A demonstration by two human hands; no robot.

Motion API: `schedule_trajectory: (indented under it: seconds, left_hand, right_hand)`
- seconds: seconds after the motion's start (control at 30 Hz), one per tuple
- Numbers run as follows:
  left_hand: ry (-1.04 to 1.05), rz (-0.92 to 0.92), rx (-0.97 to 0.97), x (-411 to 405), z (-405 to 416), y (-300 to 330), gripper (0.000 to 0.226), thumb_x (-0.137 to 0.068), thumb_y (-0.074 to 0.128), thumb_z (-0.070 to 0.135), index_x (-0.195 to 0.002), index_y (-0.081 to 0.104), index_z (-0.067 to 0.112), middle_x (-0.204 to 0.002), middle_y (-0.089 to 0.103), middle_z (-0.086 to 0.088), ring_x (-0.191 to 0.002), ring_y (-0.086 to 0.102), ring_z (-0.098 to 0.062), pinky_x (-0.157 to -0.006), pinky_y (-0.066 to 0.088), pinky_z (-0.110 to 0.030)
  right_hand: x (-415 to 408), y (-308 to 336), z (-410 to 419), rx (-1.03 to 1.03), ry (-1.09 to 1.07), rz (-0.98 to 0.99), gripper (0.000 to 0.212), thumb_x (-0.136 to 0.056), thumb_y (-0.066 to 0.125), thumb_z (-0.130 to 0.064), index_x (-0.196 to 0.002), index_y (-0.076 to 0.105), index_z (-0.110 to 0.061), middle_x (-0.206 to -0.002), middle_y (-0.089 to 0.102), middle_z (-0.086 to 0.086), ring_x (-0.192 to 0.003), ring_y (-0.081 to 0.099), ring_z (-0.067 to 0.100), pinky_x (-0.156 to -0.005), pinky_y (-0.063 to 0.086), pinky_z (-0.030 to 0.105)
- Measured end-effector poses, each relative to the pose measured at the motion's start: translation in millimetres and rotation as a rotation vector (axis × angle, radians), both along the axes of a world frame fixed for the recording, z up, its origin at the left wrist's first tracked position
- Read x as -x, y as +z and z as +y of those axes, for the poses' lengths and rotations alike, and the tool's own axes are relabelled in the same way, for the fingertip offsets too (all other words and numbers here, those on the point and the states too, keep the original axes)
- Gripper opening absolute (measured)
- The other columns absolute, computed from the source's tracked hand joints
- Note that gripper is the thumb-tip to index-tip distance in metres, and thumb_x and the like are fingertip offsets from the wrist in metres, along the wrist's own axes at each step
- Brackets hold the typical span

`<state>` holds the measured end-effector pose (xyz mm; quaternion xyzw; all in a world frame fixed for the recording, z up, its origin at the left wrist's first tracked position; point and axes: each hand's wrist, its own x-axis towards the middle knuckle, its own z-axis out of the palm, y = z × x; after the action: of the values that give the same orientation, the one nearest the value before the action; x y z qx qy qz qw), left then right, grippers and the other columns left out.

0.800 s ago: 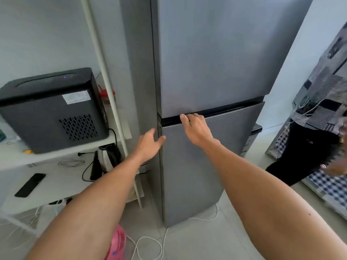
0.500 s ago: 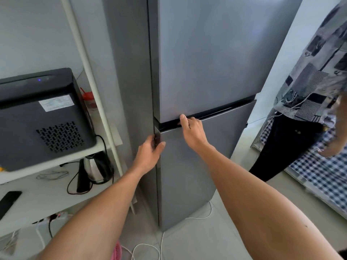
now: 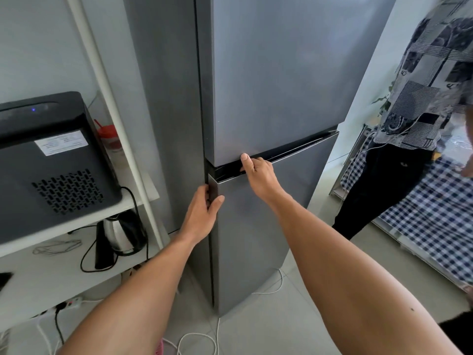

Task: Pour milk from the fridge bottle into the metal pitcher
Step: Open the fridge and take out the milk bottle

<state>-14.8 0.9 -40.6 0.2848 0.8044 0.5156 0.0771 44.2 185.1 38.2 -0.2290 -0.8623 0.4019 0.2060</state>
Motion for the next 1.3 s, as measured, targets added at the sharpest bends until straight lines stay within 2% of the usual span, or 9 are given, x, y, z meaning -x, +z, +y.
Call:
schedule_trajectory:
  seconds: [0.1, 0.23, 0.5, 0.63, 0.73, 0.83, 1.07, 1.2, 1.3]
  left_hand:
    - [-0.048, 0.003, 0.030, -8.7, -1.2, -6.0, 0.045, -0.100, 0.061, 0.052, -0.135, 0.048, 0.026, -0.128, 0.059, 0.003, -0.111, 0.062, -0.010, -0.088, 0.047, -0.022]
    - [-0.039, 0.000, 0.033, -25.6, -3.9, -8.7, 0.056, -0.094, 0.058, 0.068, -0.133, 0.049, 0.029, -0.123, 0.060, 0.005, -0.106, 0.065, -0.011, -0.090, 0.055, -0.034]
    - [0.056, -0.055, 0.005, -66.2, 2.9, 0.0, 0.024, -0.107, 0.049, 0.040, -0.106, 0.063, 0.021, -0.108, 0.070, 0.002, -0.098, 0.067, -0.015, -0.087, 0.051, -0.037]
    - [-0.031, -0.102, 0.054, -92.1, 26.3, 2.4, 0.029, -0.108, 0.055, 0.034, -0.131, 0.059, 0.018, -0.120, 0.062, 0.005, -0.108, 0.060, -0.016, -0.091, 0.047, -0.034]
    - [-0.095, -0.072, 0.104, -108.6, 43.4, -2.4, 0.042, -0.108, 0.054, 0.033, -0.144, 0.053, 0.012, -0.124, 0.068, -0.009, -0.116, 0.063, -0.028, -0.090, 0.045, -0.034]
    - [-0.165, -0.068, 0.106, -129.5, 62.6, -4.1, 0.040, -0.109, 0.051, 0.029, -0.148, 0.050, 0.018, -0.132, 0.067, -0.005, -0.120, 0.062, -0.029, -0.098, 0.049, -0.041]
    - [-0.289, -0.110, 0.064, -194.4, 113.2, -2.7, 0.038, -0.107, 0.050, 0.019, -0.145, 0.059, 0.023, -0.130, 0.070, 0.003, -0.112, 0.067, -0.017, -0.084, 0.052, -0.015]
    - [-0.324, -0.113, 0.100, -228.7, 144.1, -6.6, 0.037, -0.104, 0.050, 0.031, -0.139, 0.060, 0.035, -0.128, 0.072, 0.010, -0.115, 0.067, -0.017, -0.104, 0.053, -0.044]
    - [-0.326, -0.069, 0.122, -255.7, 170.8, -4.9, 0.035, -0.103, 0.050, 0.027, -0.136, 0.061, 0.030, -0.125, 0.072, 0.007, -0.114, 0.066, -0.020, -0.098, 0.051, -0.038]
  right_hand:
    - [-2.5, -0.6, 1.3, -0.038, -0.061, -0.002, 0.067, -0.109, 0.040, -0.055, -0.062, 0.049, -0.008, -0.078, 0.056, 0.009, -0.097, 0.050, 0.033, -0.082, 0.033, 0.033]
    - [-21.4, 7.1, -2.5, -0.068, -0.047, -0.025, 0.063, -0.107, 0.050, -0.050, -0.060, 0.030, -0.012, -0.062, 0.037, 0.003, -0.067, 0.035, 0.025, -0.064, 0.029, 0.035]
    - [-83.1, 23.8, 5.3, 0.070, -0.108, -0.089, 0.065, -0.094, 0.064, -0.061, -0.058, 0.039, -0.013, -0.059, 0.043, 0.001, -0.058, 0.039, 0.022, -0.051, 0.033, 0.032]
    - [-126.6, 33.1, 17.0, 0.073, -0.168, -0.122, 0.070, -0.082, 0.076, -0.066, -0.056, 0.033, -0.017, -0.054, 0.038, -0.003, -0.050, 0.037, 0.017, -0.048, 0.029, 0.031]
    - [-158.6, 36.9, 32.5, 0.054, -0.181, -0.164, 0.071, -0.074, 0.081, -0.069, -0.055, 0.036, -0.017, -0.055, 0.041, -0.001, -0.051, 0.039, 0.018, -0.048, 0.030, 0.033]
    - [-192.3, 40.8, 52.0, 0.050, -0.195, -0.169, 0.061, -0.073, 0.085, -0.061, -0.062, 0.047, -0.015, -0.060, 0.048, 0.000, -0.054, 0.045, 0.019, -0.049, 0.037, 0.030]
    - [-271.9, 52.9, 99.7, 0.030, -0.163, -0.260, 0.041, -0.083, 0.077, -0.033, -0.064, 0.047, -0.012, -0.056, 0.040, 0.000, -0.048, 0.035, 0.016, -0.050, 0.031, 0.026]
    - [-317.7, 56.6, 133.0, -0.009, -0.196, -0.290, 0.041, -0.092, 0.071, -0.026, -0.063, 0.045, -0.013, -0.055, 0.040, -0.001, -0.047, 0.037, 0.015, -0.043, 0.030, 0.023]
    - [-344.7, 55.7, 158.7, -0.085, -0.231, -0.314, 0.033, -0.096, 0.064, -0.023, -0.069, 0.053, -0.008, -0.061, 0.049, 0.002, -0.054, 0.046, 0.016, -0.044, 0.033, 0.023]
